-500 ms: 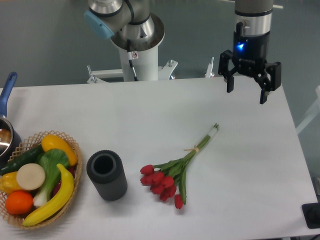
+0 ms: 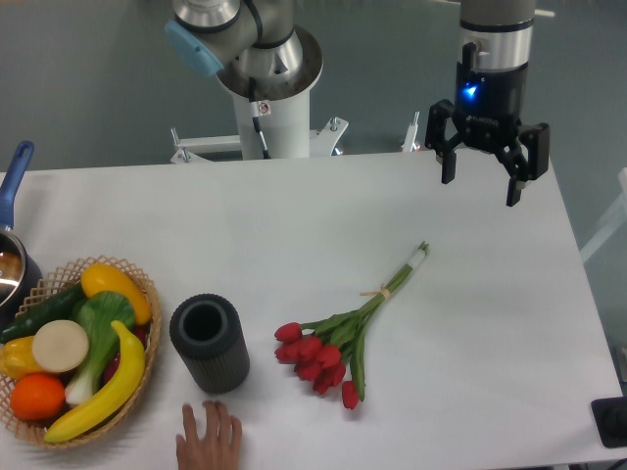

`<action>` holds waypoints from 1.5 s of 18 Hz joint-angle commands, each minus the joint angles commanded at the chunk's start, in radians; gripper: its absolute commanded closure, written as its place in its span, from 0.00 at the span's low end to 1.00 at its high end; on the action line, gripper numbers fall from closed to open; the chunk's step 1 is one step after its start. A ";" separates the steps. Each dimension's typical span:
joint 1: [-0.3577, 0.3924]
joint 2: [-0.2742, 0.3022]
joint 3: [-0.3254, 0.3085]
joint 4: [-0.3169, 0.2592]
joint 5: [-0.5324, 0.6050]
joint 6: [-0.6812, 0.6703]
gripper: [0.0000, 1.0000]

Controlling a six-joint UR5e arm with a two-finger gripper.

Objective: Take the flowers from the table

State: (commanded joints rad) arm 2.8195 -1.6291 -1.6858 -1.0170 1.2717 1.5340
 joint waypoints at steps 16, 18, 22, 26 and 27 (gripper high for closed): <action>-0.138 -0.133 0.008 0.146 -0.006 -0.468 0.00; -0.146 -0.143 0.005 0.170 -0.006 -0.468 0.00; -0.169 -0.161 -0.017 0.250 -0.008 -0.492 0.00; -0.175 -0.179 -0.025 0.221 -0.002 -0.512 0.00; -0.175 -0.179 -0.029 0.181 -0.002 -0.500 0.00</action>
State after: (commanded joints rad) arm 2.6446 -1.8086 -1.7149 -0.8356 1.2701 1.0338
